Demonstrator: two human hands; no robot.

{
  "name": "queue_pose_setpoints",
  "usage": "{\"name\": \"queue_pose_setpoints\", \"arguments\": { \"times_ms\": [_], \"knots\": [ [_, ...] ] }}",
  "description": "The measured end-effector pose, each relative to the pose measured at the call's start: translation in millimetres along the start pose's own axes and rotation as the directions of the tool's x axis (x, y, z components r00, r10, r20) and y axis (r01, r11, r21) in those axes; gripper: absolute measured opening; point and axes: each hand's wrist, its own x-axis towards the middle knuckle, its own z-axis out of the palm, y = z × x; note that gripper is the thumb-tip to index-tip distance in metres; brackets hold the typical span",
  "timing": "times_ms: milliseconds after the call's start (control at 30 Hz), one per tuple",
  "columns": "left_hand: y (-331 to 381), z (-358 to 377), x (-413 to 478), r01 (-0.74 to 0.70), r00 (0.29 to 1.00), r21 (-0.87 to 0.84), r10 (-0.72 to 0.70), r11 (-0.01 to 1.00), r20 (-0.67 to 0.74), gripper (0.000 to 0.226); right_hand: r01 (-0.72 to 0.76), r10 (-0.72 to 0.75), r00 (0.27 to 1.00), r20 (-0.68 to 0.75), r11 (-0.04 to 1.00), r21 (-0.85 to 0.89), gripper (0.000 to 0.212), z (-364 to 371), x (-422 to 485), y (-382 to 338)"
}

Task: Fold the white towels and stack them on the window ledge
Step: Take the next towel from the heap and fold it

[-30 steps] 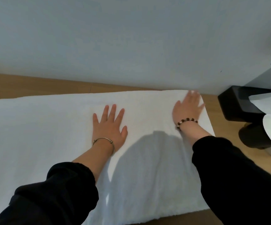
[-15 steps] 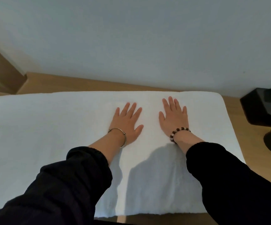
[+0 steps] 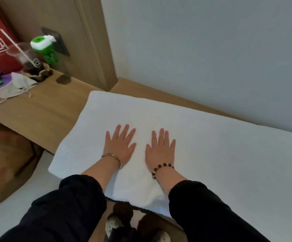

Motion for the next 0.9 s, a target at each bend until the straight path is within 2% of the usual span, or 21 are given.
{"name": "queue_pose_setpoints", "arguments": {
  "times_ms": [167, 300, 367, 467, 567, 633, 667, 733, 833, 900],
  "knots": [
    [-83.4, 9.8, -28.0, 0.29, 0.957, -0.033, -0.289, 0.956, 0.041, 0.059, -0.025, 0.026, 1.0, 0.014, 0.997, -0.067, 0.059, 2.5, -0.1, -6.9],
    [-125.2, 4.3, -39.2, 0.504, 0.859, -0.081, -0.488, 0.86, 0.154, 0.067, -0.043, 0.045, 0.999, 0.028, 0.996, -0.081, 0.059, 1.2, 0.1, -12.9],
    [-136.7, -4.6, -37.2, 0.569, 0.821, -0.141, -0.549, 0.81, 0.155, 0.073, -0.051, 0.054, 0.998, 0.03, 0.995, -0.085, 0.059, 0.6, 0.8, -14.2],
    [-144.6, -17.9, -27.2, 0.582, 0.81, -0.319, -0.565, 0.748, 0.155, 0.077, -0.062, 0.066, 0.997, 0.034, 0.993, -0.102, 0.06, -0.3, 2.0, -15.1],
    [-146.9, -31.2, -20.7, 0.652, 0.74, -0.535, -0.605, 0.538, 0.293, 0.075, -0.057, 0.061, 0.997, 0.037, 0.993, -0.104, 0.06, -1.0, 1.9, -16.7],
    [-150.8, -40.5, -16.5, 0.697, 0.698, -0.566, -0.598, 0.44, 0.393, 0.076, -0.056, 0.061, 0.997, 0.042, 0.992, -0.11, 0.06, -1.1, 2.6, -16.3],
    [-153.9, -43.2, -13.7, 0.708, 0.693, -0.563, -0.57, 0.426, 0.441, 0.076, -0.055, 0.06, 0.997, 0.041, 0.992, -0.112, 0.06, -1.3, 2.6, -16.1],
    [-160.4, -45.1, -7.8, 0.711, 0.701, -0.575, -0.473, 0.405, 0.533, 0.074, -0.056, 0.062, 0.997, 0.045, 0.992, -0.117, 0.06, -1.6, 2.2, -15.6],
    [-168.5, -45.6, -7.2, 0.682, 0.728, -0.658, -0.389, 0.32, 0.565, 0.071, -0.054, 0.061, 0.997, 0.053, 0.991, -0.12, 0.06, -3.3, 2.0, -16.0],
    [-170.5, -49.3, -12.2, 0.693, 0.72, -0.656, -0.318, 0.298, 0.616, 0.069, -0.055, 0.063, 0.995, 0.071, 0.992, -0.11, 0.06, -3.4, 2.1, -15.3]
  ]
}}
